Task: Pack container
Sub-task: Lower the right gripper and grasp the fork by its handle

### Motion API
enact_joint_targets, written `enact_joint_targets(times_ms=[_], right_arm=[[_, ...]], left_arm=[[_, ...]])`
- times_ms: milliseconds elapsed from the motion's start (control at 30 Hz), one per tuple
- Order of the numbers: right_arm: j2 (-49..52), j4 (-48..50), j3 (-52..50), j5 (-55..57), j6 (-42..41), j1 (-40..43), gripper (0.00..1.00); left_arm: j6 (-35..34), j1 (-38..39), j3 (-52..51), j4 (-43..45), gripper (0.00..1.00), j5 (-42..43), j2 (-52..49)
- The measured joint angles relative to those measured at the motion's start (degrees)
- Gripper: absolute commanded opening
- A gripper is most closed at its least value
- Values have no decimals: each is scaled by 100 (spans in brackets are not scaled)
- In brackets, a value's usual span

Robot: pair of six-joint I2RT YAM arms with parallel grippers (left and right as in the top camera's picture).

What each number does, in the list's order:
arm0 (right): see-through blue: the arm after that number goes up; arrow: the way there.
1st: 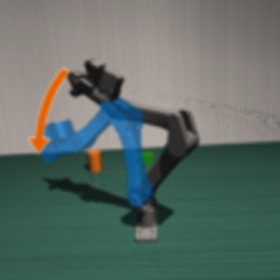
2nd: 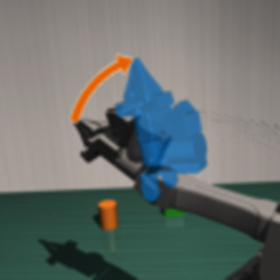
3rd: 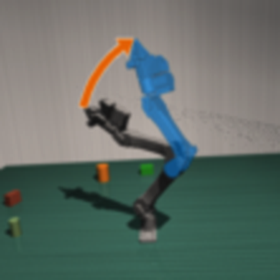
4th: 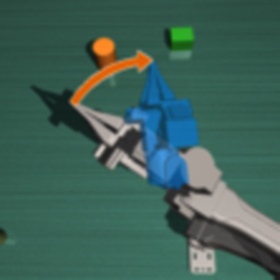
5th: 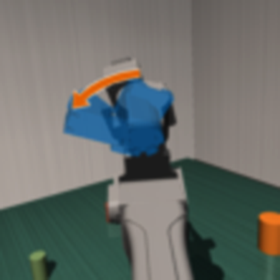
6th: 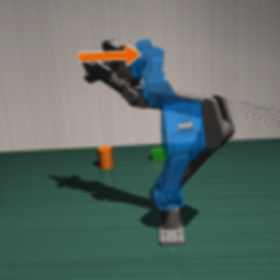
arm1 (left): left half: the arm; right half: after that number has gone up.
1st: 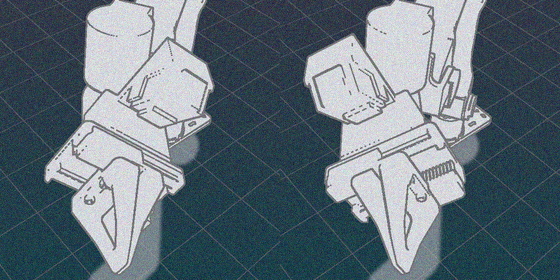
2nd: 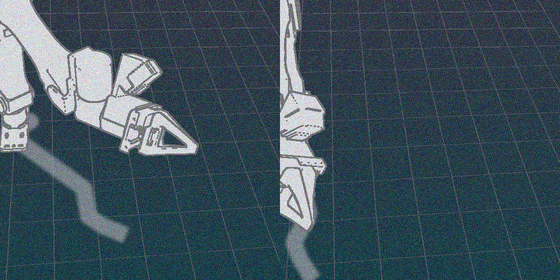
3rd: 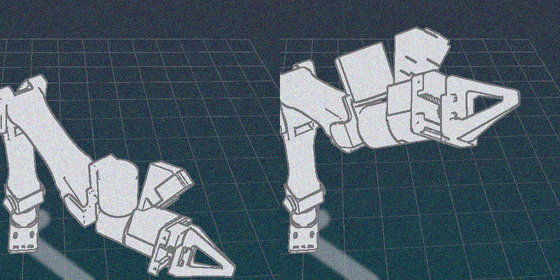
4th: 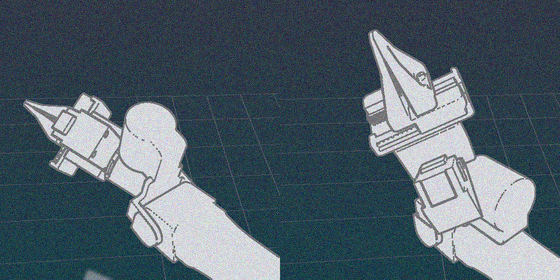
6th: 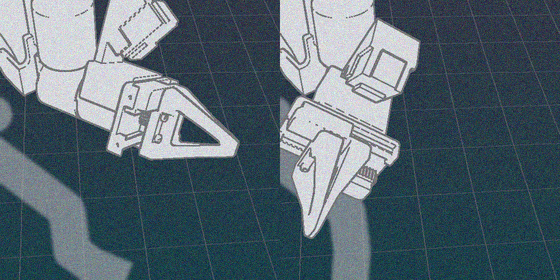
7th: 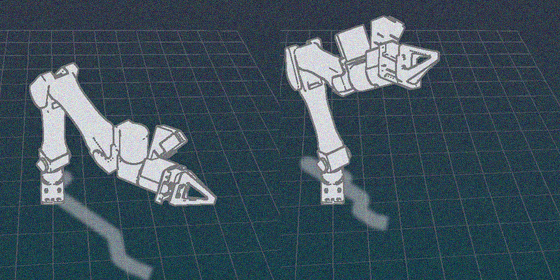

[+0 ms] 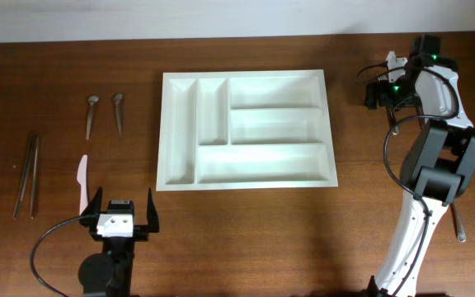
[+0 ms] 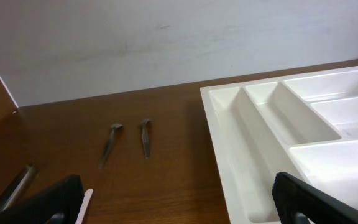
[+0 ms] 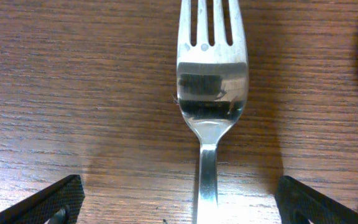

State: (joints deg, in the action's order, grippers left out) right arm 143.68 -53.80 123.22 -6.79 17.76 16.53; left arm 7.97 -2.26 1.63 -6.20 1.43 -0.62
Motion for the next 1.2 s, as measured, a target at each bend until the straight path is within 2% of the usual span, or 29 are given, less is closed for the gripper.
enact_joint_targets(times_ms=[200,333,367,400,433,467,567,667,867,1067,1200], right_arm=[[9,11,4,2,0,0,100],[31,70,26,9,2,2,95],[39,76,35,9,2,7,89],[39,81,39,20,2,11,78],[42,94,39,20,-4,17,61],[46,94,42,26,-15,24,57],[61,118,55,26,2,44,62],[61,118,57,20,0,59,61],[68,116,66,26,-22,61,32],[72,118,70,22,-11,66,17],[72,118,70,22,-22,66,12]], left_arm=[[0,0,0,0,99,0,0],[0,0,0,0,99,0,0],[0,0,0,0,99,0,0],[0,0,0,0,99,0,0],[0,0,0,0,99,0,0],[0,0,0,0,99,0,0],[0,0,0,0,99,0,0],[0,0,0,0,99,0,0],[0,0,0,0,99,0,0],[0,0,0,0,99,0,0],[0,0,0,0,99,0,0]])
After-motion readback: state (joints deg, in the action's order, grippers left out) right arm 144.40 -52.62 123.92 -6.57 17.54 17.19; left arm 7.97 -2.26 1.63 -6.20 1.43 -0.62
